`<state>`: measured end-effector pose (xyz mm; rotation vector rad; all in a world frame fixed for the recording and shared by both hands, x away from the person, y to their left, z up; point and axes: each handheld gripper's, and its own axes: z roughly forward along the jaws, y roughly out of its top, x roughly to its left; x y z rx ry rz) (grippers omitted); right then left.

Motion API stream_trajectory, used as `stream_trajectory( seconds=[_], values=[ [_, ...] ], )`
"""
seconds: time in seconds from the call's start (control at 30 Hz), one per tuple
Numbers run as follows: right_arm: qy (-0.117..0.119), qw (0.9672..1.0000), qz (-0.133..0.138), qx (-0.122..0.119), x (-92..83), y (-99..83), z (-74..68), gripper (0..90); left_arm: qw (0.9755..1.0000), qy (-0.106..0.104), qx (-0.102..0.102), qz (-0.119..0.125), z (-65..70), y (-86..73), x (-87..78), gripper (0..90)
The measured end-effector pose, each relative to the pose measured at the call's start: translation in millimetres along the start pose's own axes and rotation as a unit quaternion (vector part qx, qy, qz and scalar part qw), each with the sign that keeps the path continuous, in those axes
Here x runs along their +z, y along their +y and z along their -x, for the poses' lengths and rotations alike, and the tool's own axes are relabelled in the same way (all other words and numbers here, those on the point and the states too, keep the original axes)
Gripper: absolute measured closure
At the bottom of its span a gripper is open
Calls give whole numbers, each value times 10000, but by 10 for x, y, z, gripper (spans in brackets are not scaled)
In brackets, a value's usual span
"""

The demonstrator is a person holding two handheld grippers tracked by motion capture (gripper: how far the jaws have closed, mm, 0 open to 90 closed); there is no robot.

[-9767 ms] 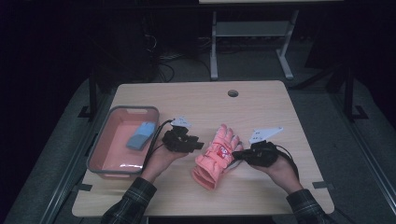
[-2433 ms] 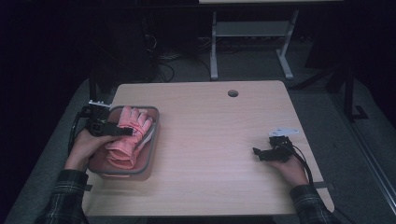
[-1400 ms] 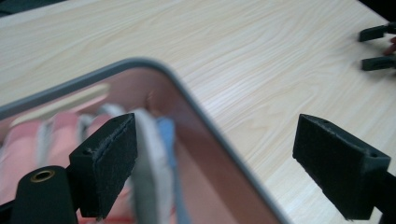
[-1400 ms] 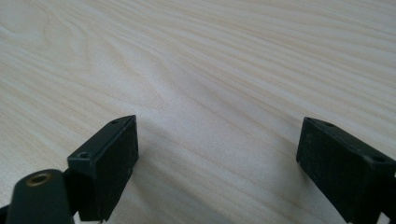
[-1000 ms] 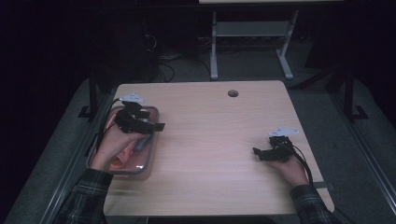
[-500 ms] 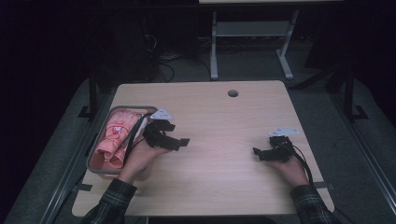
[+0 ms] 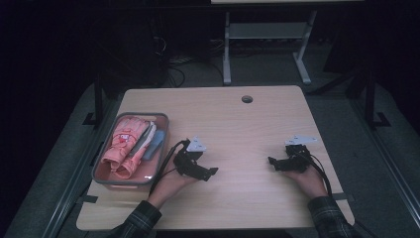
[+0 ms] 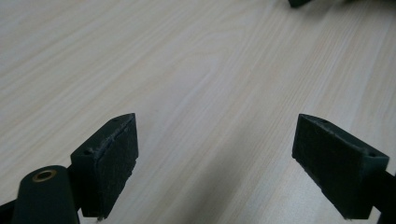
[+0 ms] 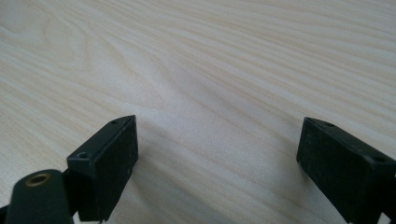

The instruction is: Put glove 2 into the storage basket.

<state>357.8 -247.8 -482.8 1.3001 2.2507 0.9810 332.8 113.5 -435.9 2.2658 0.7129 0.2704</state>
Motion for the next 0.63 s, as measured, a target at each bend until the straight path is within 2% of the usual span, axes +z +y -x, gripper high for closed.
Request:
stream_trajectory(
  seconds=[0.07, 0.17, 0.27, 0.37, 0.4, 0.63],
  values=[
    [-1, 10000, 1, 0, 0, 0, 0, 120, 10000, 50, 61, -29, 33, -27, 57, 137],
    [-1, 10000, 0, 1, 0, 0, 0, 120, 9999, -4, 79, -93, 59, -75, 133, 138],
    [0, 10000, 0, 2, 0, 0, -1, 120, 9995, 90, 235, -176, 93, -109, 195, 138],
    [-1, 10000, 1, 1, 0, 0, 0, 120, 9996, 50, 197, -202, 107, -139, 234, 138],
    [-2, 10000, 0, 0, 0, 0, 0, 120, 9993, 81, 262, -257, 107, -151, 250, 138],
    [-1, 10000, -1, 0, 0, 0, 0, 120, 9994, 79, 223, -247, 97, -191, 275, 137]
  ],
)
